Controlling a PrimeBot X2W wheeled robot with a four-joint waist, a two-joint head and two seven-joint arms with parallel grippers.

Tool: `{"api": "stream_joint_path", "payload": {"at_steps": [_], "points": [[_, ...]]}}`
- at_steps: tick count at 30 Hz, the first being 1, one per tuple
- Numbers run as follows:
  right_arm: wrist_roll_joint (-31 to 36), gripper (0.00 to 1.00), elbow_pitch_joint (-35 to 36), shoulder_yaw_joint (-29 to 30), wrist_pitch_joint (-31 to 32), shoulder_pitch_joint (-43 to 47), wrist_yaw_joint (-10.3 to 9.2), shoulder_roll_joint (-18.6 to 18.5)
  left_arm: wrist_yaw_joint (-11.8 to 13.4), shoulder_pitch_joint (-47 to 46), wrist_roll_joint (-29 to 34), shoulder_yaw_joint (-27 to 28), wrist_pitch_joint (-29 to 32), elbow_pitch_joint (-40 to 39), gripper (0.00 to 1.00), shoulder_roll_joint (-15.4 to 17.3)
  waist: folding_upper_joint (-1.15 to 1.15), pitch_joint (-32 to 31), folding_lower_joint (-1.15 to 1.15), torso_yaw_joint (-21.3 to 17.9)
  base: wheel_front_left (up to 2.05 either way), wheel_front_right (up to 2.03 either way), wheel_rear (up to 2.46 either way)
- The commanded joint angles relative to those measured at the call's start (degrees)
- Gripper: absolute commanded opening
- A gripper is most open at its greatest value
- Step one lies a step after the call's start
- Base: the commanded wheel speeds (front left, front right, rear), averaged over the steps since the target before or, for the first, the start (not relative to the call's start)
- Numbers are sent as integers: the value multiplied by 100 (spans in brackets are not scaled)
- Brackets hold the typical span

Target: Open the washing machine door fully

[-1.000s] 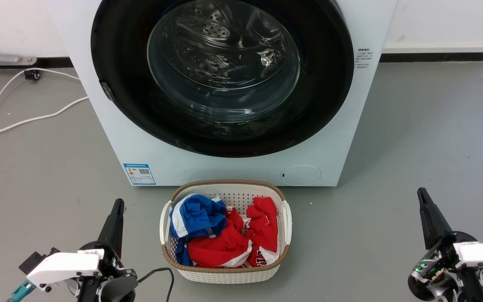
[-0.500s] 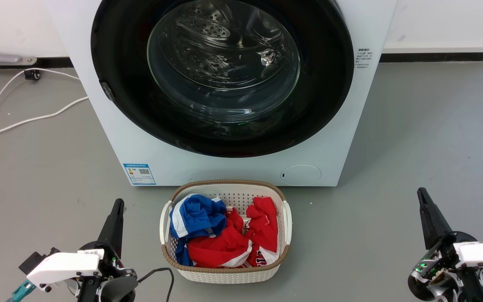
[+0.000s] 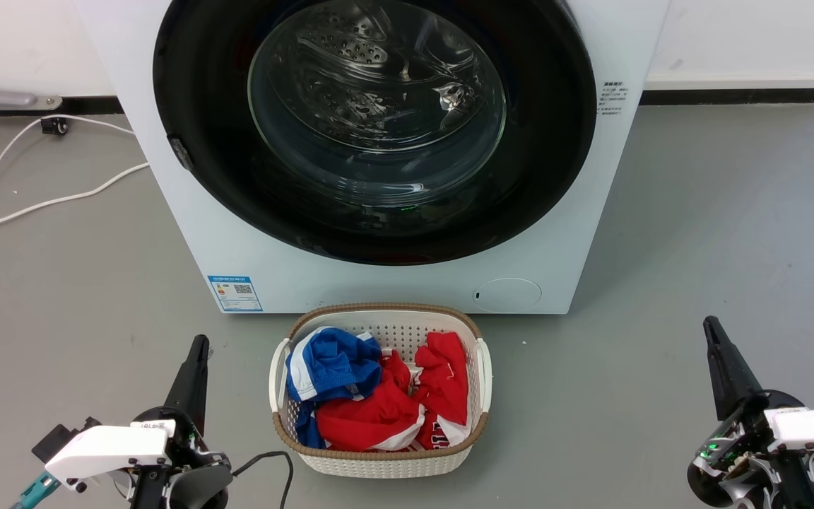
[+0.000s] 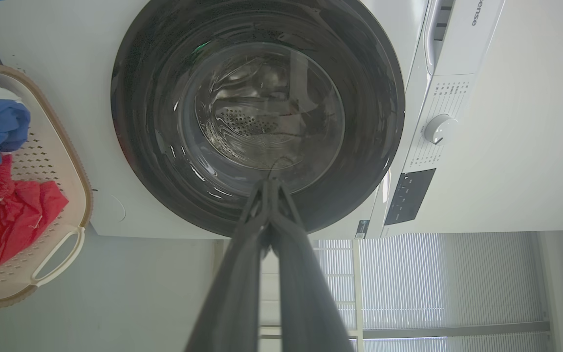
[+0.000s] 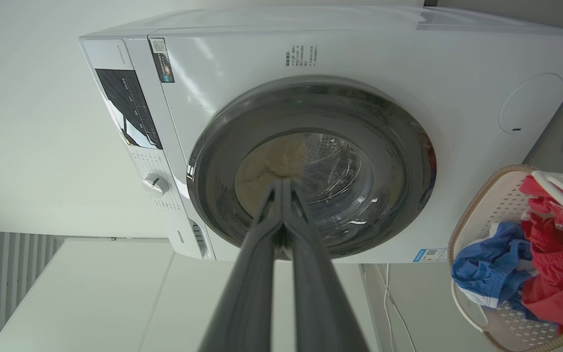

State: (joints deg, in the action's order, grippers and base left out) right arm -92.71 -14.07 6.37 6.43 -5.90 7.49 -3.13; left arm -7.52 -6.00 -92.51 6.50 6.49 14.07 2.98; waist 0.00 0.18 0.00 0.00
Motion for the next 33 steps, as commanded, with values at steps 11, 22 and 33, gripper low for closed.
{"api": "stream_joint_path", "payload": {"at_steps": [11,22,33], "points": [[2,100,-15,1,-5,11,0,2,1,7,1,-5,-6,15,100,-1,0,0,0,0,0,0,0],[318,100,-65,3,-247,222,-1,13,3,200,302,-57,-253,-73,100,-15,0,5,0,4,0,0,0],[1734,100,347,31,-538,301,0,14,232,238,1683,-112,-543,-474,100,-14,0,19,0,9,0,0,0]]}}
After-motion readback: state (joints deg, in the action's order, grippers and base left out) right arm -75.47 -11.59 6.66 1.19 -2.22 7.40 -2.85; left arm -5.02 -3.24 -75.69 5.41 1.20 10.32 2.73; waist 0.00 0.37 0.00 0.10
